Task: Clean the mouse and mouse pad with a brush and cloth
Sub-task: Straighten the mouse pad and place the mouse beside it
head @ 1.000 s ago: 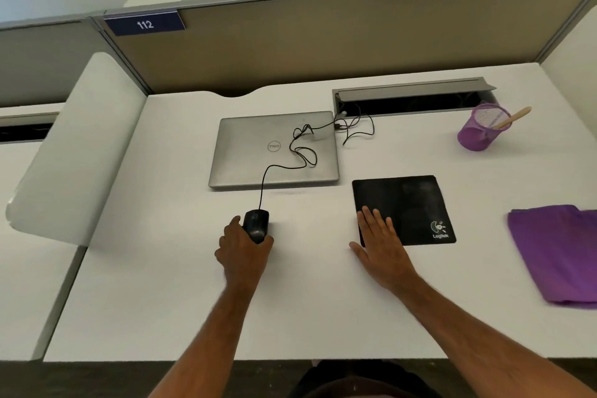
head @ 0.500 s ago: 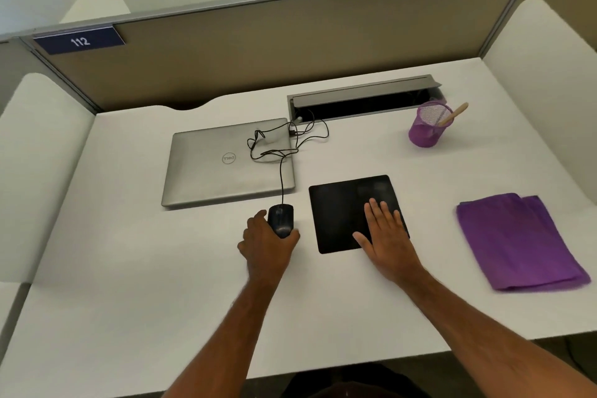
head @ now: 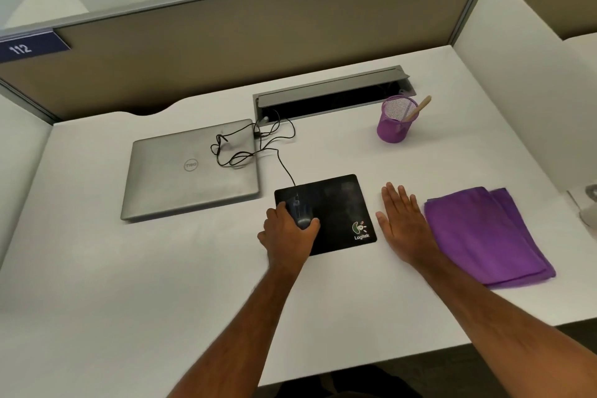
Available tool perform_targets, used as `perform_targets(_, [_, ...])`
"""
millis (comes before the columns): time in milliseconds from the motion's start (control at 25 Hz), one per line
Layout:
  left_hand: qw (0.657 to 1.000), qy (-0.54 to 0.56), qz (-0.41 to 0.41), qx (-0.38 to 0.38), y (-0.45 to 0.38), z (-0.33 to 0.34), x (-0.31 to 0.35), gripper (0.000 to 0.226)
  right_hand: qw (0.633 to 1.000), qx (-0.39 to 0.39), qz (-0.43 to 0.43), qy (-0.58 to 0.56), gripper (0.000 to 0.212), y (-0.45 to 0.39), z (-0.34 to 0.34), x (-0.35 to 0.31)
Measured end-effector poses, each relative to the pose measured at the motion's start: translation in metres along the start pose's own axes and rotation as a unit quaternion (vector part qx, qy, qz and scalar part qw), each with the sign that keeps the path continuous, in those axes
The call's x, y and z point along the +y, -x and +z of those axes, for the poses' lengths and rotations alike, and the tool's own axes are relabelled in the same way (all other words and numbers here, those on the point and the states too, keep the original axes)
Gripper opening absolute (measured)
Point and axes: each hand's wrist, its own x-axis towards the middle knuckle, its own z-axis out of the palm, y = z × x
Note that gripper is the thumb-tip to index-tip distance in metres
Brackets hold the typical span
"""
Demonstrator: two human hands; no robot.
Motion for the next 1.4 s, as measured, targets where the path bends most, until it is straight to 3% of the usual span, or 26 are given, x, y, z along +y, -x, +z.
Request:
perform_targets(400, [0.999,-0.048,-0.007,-0.018,-0.007,0.037,0.031,0.088,0.999,0.005,-0.031,0.033,0.072,-0.012,0.008,0.025])
perform_targets(760, [0.995,-0.093,0.004,-0.029,-0.006,0.052,0.039,0.091,0.999,0.004,-0.026,0.040,0.068,-0.014,0.013,0.030])
perform_targets(1200, [0.997,-0.065,-0.016,-0.036,-0.009,0.057,0.039,0.092,0.998,0.010,-0.027,0.051,0.068,-0.014,0.014,0.030])
perform_targets(1400, [0.997,-0.052,-0.023,-0.042,-0.009,0.058,0.036,0.105,0.998,0.010,-0.028,0.058,0.069,-0.015,0.018,0.032])
